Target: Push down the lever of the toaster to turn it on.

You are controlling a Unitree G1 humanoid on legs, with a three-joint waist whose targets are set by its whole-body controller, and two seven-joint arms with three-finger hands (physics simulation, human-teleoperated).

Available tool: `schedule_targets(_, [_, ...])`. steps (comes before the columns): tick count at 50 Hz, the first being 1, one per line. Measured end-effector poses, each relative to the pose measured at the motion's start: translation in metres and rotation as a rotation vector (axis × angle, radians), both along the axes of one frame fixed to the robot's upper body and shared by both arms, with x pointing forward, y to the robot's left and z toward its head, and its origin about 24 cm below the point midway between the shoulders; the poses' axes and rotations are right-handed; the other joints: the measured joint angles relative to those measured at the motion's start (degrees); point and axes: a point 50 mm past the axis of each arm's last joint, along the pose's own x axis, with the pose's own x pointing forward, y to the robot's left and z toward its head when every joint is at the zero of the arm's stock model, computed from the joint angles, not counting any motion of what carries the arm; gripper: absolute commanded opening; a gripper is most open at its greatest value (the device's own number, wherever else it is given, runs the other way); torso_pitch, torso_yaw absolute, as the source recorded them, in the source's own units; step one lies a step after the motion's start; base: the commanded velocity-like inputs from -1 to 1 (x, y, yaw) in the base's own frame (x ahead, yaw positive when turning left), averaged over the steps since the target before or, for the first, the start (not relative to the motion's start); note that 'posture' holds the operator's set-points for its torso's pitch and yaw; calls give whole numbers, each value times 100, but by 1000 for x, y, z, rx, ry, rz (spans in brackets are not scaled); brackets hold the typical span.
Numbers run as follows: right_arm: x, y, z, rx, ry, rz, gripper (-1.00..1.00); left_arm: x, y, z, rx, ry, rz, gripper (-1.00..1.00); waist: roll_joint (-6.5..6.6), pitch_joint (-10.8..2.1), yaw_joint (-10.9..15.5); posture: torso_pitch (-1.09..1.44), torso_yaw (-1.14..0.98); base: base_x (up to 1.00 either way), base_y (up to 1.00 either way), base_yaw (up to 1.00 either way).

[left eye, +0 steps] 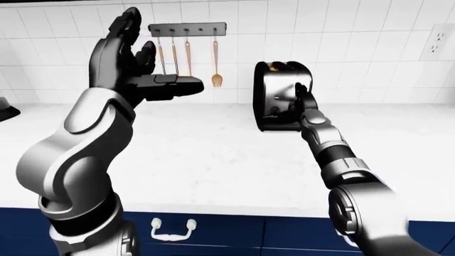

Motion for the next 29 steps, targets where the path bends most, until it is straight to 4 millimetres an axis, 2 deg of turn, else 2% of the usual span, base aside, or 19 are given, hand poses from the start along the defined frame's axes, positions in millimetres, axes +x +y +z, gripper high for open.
schedule_targets(29, [-2,-6,-6,13,6,-12,100,0,-1,1,-2,-5,-4,100,-4,6,18,-43,0,0,0,0])
